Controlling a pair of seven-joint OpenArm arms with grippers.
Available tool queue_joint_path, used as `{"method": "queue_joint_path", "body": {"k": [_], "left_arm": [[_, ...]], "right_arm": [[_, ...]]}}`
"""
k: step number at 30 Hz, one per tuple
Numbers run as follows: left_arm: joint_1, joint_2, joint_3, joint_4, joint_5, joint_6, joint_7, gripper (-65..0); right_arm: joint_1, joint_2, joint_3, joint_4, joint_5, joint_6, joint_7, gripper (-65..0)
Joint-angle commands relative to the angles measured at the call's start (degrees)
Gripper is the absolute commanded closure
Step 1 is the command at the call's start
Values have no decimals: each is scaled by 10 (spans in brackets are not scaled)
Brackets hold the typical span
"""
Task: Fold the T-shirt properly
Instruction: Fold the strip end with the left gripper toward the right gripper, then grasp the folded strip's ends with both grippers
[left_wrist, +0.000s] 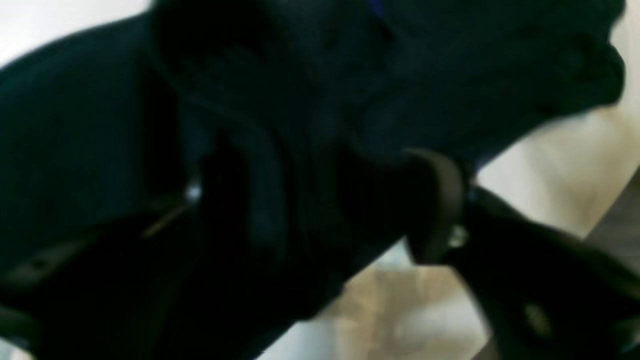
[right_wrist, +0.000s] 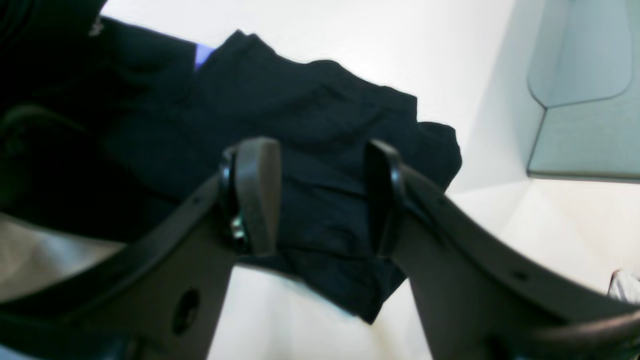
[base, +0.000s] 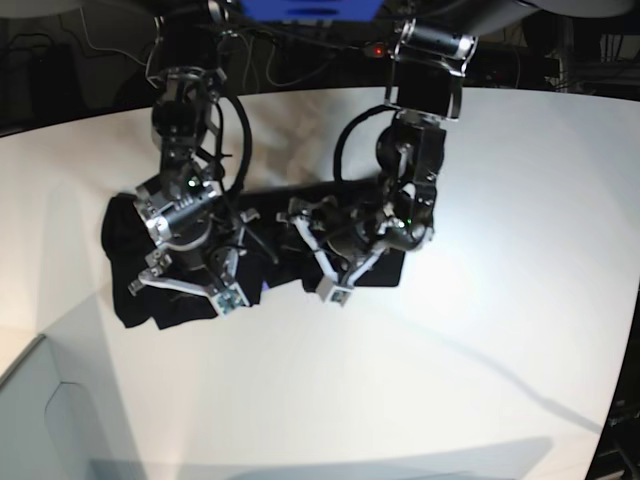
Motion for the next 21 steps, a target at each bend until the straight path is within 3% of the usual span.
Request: {"method": "queue_joint_path", "body": {"k": [1, 7, 12, 18, 21], "left_arm": [[-16, -5, 5, 14, -26, -14, -8, -521], [-21, -40, 20, 10, -120, -25, -16, -542], [-35, -39, 21, -27, -128, -27, -37, -542], [-43, -22, 22, -91, -132, -28, -101, -542], [-49, -13, 21, -82, -133, -28, -80, -542]], "right_arm": [[11, -1, -1, 10, -1, 8, 9, -265], [11, 0, 0, 10, -1, 8, 9, -265], [12, 0, -1, 11, -1, 8, 9, -265], [18, 3, -2, 30, -2, 8, -17, -265], [18, 9, -3, 31, -2, 8, -20, -265]]}}
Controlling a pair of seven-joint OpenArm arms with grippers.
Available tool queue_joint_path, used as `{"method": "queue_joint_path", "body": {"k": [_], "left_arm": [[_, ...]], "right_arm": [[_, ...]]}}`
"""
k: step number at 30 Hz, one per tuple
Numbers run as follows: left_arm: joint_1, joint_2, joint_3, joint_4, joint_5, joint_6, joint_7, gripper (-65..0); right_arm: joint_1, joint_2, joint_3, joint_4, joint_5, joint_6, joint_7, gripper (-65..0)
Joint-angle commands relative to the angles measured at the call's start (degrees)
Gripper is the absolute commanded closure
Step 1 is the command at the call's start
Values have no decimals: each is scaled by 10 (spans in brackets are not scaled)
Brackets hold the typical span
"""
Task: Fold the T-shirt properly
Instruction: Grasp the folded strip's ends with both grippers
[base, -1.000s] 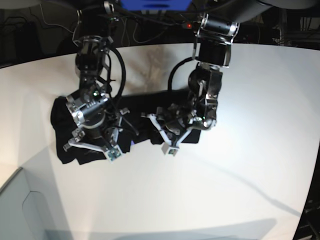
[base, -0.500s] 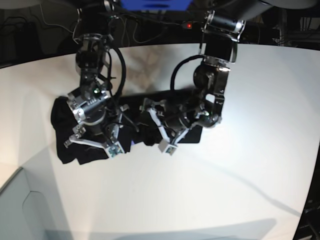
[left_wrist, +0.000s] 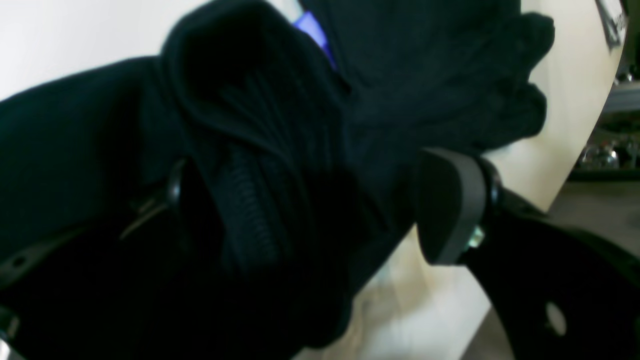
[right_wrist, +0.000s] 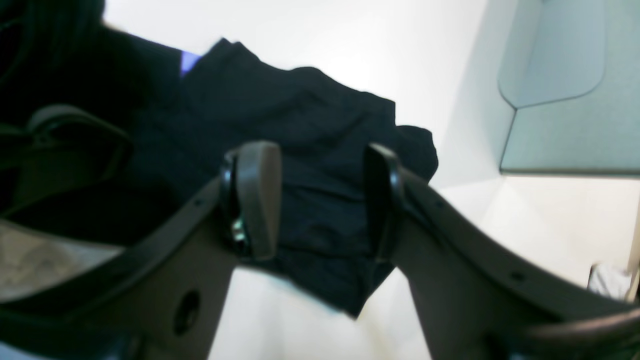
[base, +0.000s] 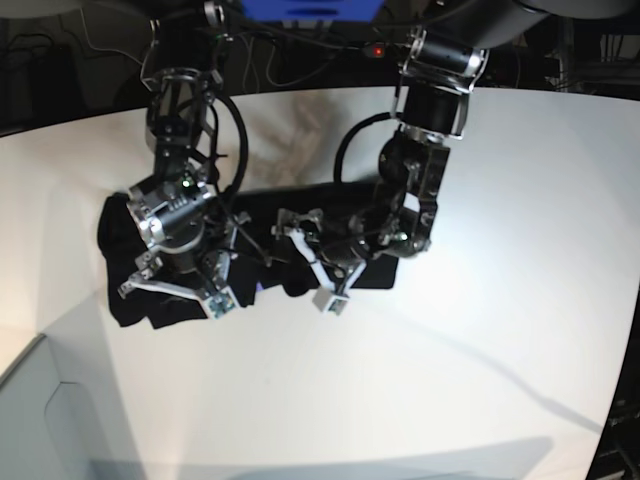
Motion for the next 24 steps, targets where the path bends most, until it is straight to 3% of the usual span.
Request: {"method": "queue_joint_path", "body": {"k": [1, 7, 14, 19, 24], "left_arm": [[-11, 9, 1, 24, -11, -3, 0, -542], [-11, 31, 1, 97, -11, -3, 25, -542], [-24, 49, 1, 38, -11, -3, 19, -542], [-18, 45, 1, 112, -11, -1, 25, -542], [8, 17, 1, 196, -11, 1, 37, -542]], "right_arm": [[10, 0, -1, 11, 0, 8, 9, -265], [9, 0, -1, 20, 0, 8, 8, -265], [17, 1, 2, 23, 0, 8, 8, -265], [18, 11, 3, 23, 0, 8, 8, -265], [18, 12, 3, 23, 0, 8, 8, -265]]}}
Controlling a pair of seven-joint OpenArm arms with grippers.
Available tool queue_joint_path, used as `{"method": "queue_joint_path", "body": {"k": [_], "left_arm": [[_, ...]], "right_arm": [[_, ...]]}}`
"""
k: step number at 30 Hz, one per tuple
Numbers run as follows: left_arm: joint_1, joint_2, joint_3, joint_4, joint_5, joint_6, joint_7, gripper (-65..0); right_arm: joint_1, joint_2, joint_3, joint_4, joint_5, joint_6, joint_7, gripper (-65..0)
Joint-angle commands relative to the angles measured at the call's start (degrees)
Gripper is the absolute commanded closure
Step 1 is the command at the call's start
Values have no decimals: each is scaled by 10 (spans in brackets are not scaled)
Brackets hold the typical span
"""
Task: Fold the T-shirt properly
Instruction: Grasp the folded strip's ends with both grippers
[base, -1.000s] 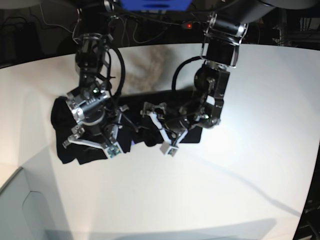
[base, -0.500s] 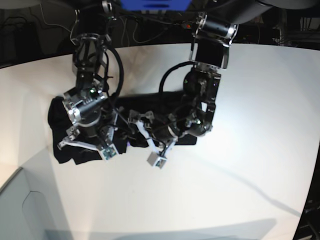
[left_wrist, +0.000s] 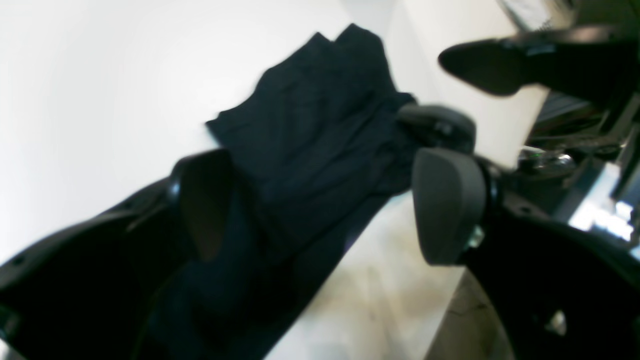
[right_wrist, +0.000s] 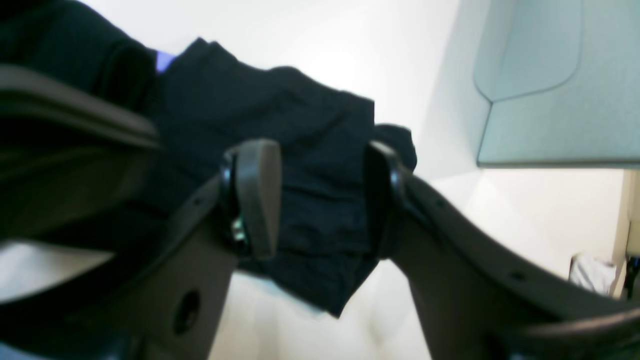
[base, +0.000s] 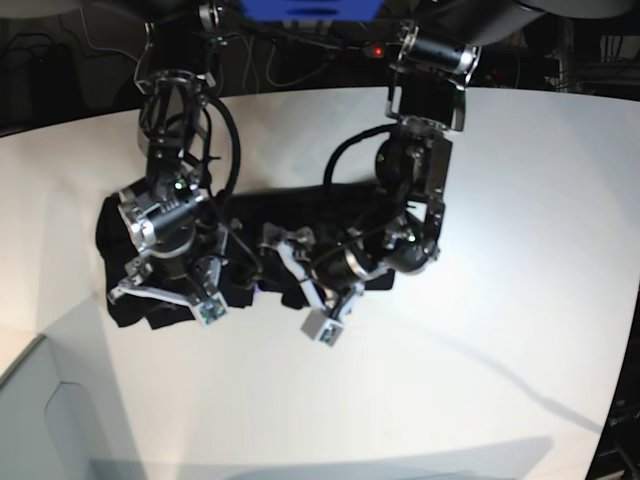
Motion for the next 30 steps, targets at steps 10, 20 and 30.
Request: {"method": "queue_joint_path", "body": {"k": [10, 20, 30], "left_arm": [[55, -112, -47, 78, -9, -2, 26, -542], [66, -116, -5, -86, 60, -5, -106, -541], [98, -144, 20, -20, 64, -2, -108, -541]], "right_arm": [[15, 10, -1, 9, 2, 8, 9, -265], [14, 24, 75, -35, 32, 8, 31, -269], [74, 86, 174, -207, 63, 8, 61, -269]]}}
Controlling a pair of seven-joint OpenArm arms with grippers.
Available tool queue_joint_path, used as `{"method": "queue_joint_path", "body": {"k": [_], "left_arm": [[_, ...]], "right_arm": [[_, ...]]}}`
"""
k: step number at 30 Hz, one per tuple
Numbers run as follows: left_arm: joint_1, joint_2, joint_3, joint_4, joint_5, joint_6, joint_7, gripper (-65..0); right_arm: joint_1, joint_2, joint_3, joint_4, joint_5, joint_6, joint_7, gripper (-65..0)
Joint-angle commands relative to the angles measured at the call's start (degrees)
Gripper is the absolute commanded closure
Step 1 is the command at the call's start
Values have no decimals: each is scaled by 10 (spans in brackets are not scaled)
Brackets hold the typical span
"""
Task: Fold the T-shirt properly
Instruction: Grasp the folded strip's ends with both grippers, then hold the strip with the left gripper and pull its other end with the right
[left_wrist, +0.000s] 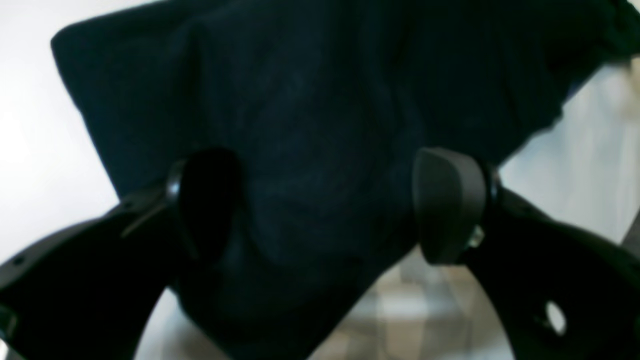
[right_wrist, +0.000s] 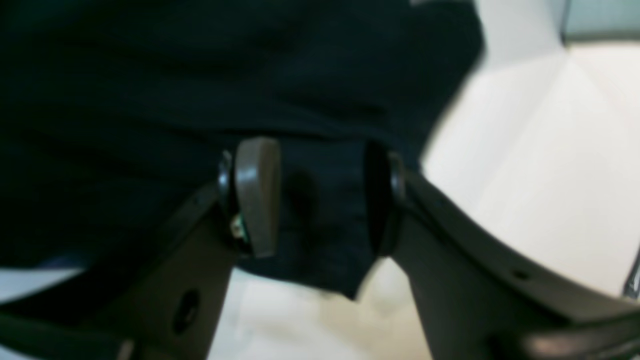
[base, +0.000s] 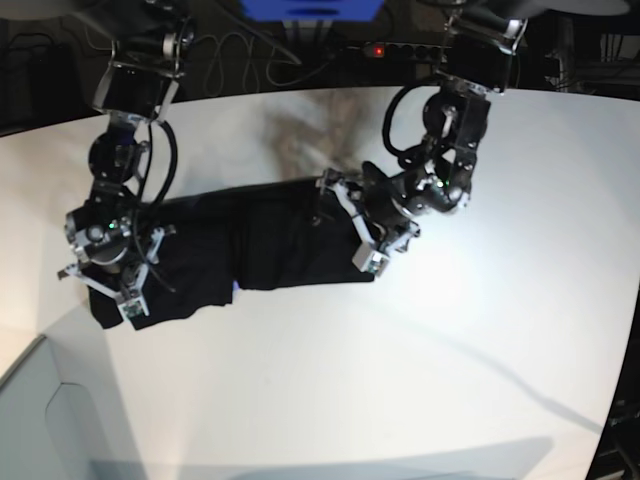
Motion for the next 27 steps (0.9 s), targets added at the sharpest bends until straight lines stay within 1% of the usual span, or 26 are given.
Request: {"method": "queue_joint_path", "body": {"k": [1, 4, 7, 12, 16, 20, 22, 24, 25, 27], "left_arm": [[1, -12, -12, 22, -1, 0, -2, -541], [27, -22, -26, 63, -1, 0, -1, -541], [54, -35, -47, 88, -1, 0, -1, -541], [58, -40, -50, 93, -1, -1, -1, -541], [58, -40, -49, 97, -1, 0, -1, -541], [55, -35, -49, 129, -2, 0, -1, -541], [43, -21, -47, 152, -2, 1, 10, -541], [15, -3, -49, 159, -1, 1, 55, -541], [-4, 5, -49, 151, 0, 0, 72, -541], [-36, 21, -47, 101, 2, -2, 93, -541]], "right_arm": [[24, 9, 5, -3, 3, 8, 17, -269], [44, 27, 8, -48, 3, 8, 19, -268], [52, 29, 8, -84, 3, 8, 38, -269], [70, 30, 11, -169, 1, 6, 76, -266], [68, 37, 11, -147, 1, 5, 78, -266], [68, 40, 11, -81, 0, 5, 42, -268], [68, 40, 10, -60, 1, 6, 32, -269], [67, 41, 10, -55, 1, 7, 32, -269], [67, 41, 10, -55, 1, 7, 35, -269], [67, 50, 11, -67, 1, 5, 38, -270]]}}
